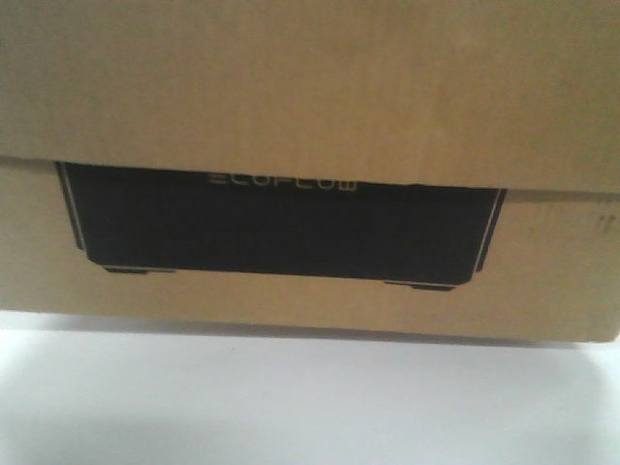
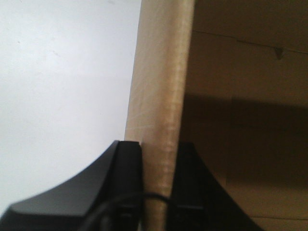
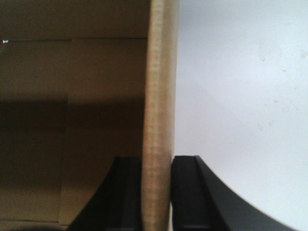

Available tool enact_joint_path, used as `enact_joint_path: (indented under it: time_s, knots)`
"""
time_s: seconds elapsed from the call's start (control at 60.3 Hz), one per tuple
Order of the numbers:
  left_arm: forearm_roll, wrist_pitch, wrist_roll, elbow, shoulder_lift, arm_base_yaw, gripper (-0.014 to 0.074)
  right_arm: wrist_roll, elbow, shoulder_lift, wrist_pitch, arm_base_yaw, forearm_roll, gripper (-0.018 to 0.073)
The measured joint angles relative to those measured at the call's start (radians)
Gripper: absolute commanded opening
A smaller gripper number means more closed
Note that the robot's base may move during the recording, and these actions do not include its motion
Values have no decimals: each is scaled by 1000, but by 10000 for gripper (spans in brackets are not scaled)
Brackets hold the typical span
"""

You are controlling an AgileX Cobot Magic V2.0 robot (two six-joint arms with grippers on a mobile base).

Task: Grab box from left shelf to table start
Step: 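Lower the box onto the white table with both grippers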

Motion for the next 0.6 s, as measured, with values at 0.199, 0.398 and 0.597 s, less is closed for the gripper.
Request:
enact_joint_path:
  time_s: [0.199,0.398,0.597]
  knots:
    - [-21,-16,0,-2,77,0,-85,4,0,15,-41,-6,-24,26]
    - [-25,-29,0,-4,97,0,-85,4,0,15,-54,-6,-34,29]
    - [-25,-29,0,-16,98,0,50,6,0,15,-58,-8,-34,199]
